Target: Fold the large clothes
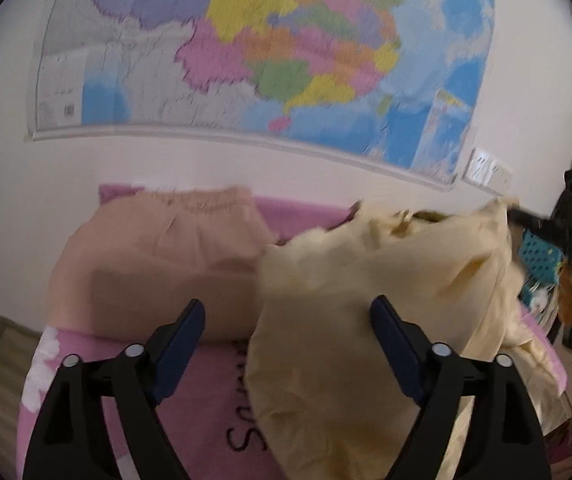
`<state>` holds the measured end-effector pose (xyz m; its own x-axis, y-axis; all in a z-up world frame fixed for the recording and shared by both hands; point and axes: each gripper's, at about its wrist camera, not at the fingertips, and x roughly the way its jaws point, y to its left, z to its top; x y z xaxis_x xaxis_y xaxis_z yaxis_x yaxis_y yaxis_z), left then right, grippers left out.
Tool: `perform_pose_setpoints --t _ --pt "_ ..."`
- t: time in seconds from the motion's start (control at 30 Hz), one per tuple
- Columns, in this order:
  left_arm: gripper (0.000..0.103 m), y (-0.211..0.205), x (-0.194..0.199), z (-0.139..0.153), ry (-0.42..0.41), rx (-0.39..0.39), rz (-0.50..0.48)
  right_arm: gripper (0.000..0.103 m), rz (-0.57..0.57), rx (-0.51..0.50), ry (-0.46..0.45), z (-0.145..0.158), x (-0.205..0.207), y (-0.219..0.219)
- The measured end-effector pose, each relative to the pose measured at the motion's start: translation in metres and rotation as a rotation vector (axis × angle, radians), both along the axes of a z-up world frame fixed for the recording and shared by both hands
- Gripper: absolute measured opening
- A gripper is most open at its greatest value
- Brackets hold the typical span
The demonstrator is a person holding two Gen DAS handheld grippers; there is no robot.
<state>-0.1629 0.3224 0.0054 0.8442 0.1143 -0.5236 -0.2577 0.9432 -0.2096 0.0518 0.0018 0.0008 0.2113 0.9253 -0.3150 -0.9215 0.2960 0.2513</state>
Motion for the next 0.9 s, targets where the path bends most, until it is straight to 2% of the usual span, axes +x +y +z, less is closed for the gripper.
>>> perform_pose_setpoints --t 0.1,0.2,0.3,0.43,0.6,0.77,0.87,0.9 --pt "0.084 -0.016 0.008 0.005 -0.007 0.026 -0.038 0.002 -0.176 0.035 -0.012 0.024 0.031 -0.053" --pt "0.084 -0.033 0.024 -0.003 0.024 0.047 -0.091 0.002 -0.313 0.027 0.017 0.018 0.056 -0.099" --pt "0.084 -0.047 0.045 -0.016 0.076 0.042 -0.143 0.002 -0.412 -0.046 0.126 -0.022 0.089 -0.133" --pt "0.084 -0.067 0.083 -0.038 0.163 0.092 -0.184 0.002 -0.434 -0.122 0.258 -0.081 0.104 -0.148" --pt "0.083 -0.076 0.124 -0.05 0.233 0.124 -0.21 0.002 -0.443 -0.124 0.322 -0.117 0.102 -0.16" --pt "0.074 -0.073 0.169 -0.058 0.313 0.146 -0.206 0.002 -0.472 -0.064 0.282 -0.107 0.088 -0.171" --pt "0.057 -0.063 0.204 -0.071 0.403 0.193 -0.123 0.002 -0.488 -0.113 0.296 -0.117 0.094 -0.167" --pt "0.047 -0.055 0.216 -0.077 0.436 0.185 -0.083 0.002 -0.491 -0.126 0.31 -0.122 0.098 -0.164"
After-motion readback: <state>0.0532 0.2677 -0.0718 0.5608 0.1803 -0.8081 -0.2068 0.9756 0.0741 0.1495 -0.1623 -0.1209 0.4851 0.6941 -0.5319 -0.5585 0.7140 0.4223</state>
